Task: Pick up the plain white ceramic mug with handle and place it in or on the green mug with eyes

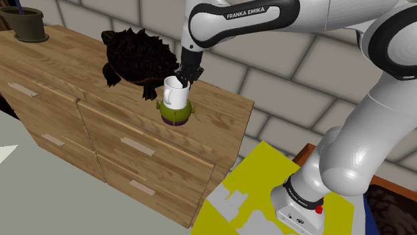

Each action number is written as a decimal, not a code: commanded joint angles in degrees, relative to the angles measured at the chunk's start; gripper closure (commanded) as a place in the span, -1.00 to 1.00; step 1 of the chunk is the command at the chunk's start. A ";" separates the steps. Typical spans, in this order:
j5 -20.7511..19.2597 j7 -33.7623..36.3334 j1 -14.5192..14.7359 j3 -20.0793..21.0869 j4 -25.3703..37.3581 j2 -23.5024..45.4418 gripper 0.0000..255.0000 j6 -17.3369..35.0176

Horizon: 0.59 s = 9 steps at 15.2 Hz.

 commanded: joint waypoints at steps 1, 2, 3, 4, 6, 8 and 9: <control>0.00 -0.01 -0.01 0.00 -0.17 0.00 1.00 0.22; 0.00 -0.01 -0.01 0.00 -0.17 0.00 1.00 0.22; 0.00 -0.01 -0.01 0.00 -0.17 0.00 1.00 0.22; 0.00 -0.01 -0.01 0.00 -0.17 0.00 1.00 0.22; 0.00 -0.01 -0.01 0.00 -0.17 0.00 1.00 0.22; 0.00 -0.01 0.00 0.00 -0.16 0.00 -1.00 0.22; 0.00 0.00 0.00 0.00 -0.17 -0.01 -1.00 0.22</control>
